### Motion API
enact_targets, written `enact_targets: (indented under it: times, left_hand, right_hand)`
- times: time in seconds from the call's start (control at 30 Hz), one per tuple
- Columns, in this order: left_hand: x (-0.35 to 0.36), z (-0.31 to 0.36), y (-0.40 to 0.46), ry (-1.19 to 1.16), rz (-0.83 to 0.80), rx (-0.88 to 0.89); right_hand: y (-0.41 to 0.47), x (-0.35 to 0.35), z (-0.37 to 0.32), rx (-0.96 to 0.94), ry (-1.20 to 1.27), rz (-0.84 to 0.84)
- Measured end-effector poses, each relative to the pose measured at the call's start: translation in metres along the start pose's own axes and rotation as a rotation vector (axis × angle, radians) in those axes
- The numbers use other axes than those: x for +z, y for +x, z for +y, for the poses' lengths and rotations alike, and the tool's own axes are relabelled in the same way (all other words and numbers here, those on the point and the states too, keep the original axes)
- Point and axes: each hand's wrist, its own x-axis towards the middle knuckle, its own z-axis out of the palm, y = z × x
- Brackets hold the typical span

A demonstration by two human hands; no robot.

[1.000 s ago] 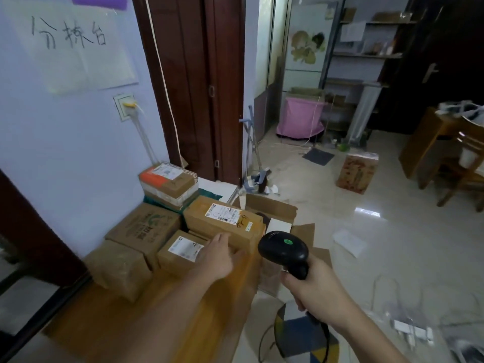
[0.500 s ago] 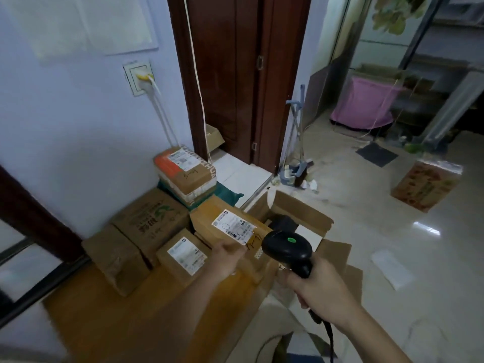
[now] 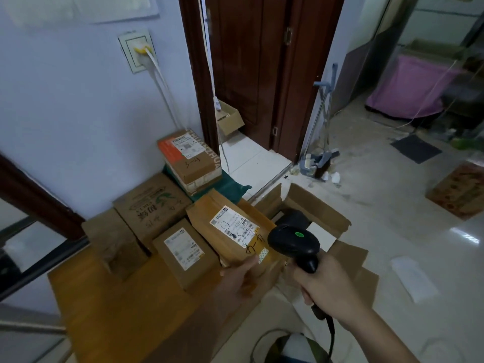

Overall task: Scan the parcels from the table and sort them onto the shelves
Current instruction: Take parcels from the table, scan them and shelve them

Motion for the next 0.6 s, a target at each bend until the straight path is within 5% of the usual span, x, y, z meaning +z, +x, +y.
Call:
enact_targets:
  times: [0.43, 0.6]
  left_hand:
    - [-0.101, -0.016, -0.022, -0.287, 0.199, 0.124]
    - [-0.168, -0.007, -0.041, -0.181, 0.209, 0.19]
  right_hand:
    - [0.008, 0.023, -0.013, -0.065, 0.028, -0.116]
    - [0.006, 0.042, -0.02, -0.087, -0.019, -0.155]
